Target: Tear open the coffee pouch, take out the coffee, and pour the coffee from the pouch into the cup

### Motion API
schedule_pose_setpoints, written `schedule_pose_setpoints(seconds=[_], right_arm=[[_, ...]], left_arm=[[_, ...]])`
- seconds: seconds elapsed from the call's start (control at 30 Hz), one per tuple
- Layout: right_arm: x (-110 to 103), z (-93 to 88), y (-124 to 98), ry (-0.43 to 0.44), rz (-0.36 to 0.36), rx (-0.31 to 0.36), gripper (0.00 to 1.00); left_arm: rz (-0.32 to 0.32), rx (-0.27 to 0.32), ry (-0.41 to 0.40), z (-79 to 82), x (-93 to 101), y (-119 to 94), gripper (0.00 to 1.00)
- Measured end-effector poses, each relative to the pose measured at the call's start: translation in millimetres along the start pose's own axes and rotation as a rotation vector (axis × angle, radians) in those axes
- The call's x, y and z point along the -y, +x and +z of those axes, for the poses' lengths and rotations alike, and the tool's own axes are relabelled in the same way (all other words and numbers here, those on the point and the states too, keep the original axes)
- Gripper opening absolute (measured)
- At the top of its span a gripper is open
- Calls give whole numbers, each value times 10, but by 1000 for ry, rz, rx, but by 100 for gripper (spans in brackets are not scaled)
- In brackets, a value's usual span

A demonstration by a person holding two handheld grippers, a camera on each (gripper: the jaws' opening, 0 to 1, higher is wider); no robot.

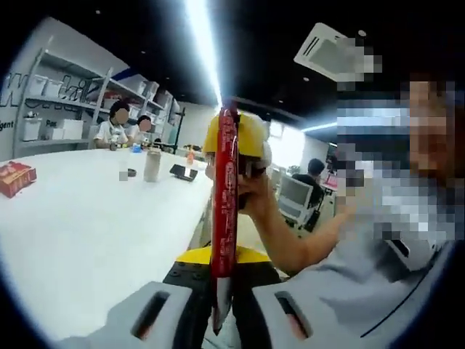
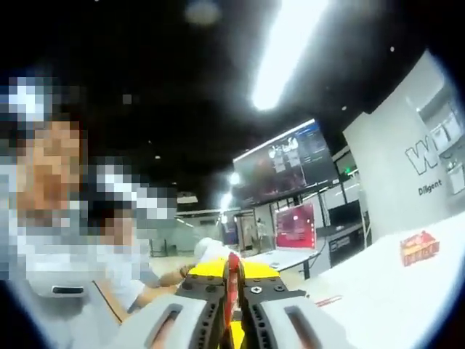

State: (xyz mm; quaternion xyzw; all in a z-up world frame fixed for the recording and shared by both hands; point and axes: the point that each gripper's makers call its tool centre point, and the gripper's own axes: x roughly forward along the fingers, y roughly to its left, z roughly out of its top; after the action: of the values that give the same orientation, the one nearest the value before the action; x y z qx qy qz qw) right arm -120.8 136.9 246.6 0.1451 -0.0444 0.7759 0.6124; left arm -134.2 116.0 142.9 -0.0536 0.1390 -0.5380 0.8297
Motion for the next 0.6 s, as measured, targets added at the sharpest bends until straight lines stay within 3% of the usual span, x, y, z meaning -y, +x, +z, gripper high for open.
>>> schedule_pose_setpoints(seconds=[0.07,0.13,0.23,0.3,0.37,0.47,0.53,0.6], right_arm=[[57,-33,-50,51,-16,-14,3],[102,-35,-62,103,-13,-8,2],[113,-34,-66,97,-18,-15,2],[87,-48,-60,101,-9,-24,1],[45,-79,-46,104,3,-37,1],[-88,-91,-50,160,69,-25,1],[-115,-67,-43,201,96,6,2],[-85,-90,-56,187,86,24,2]], left_arm=[[35,-13,32,-18,-76,10,10],[83,7,140,9,-184,33,11],[76,63,223,92,-182,51,21],[20,139,166,234,-75,25,27],[-7,212,160,386,-11,-37,23],[-51,211,113,385,95,-75,13],[-41,218,126,390,102,-78,11],[-19,209,123,389,99,-66,11]])
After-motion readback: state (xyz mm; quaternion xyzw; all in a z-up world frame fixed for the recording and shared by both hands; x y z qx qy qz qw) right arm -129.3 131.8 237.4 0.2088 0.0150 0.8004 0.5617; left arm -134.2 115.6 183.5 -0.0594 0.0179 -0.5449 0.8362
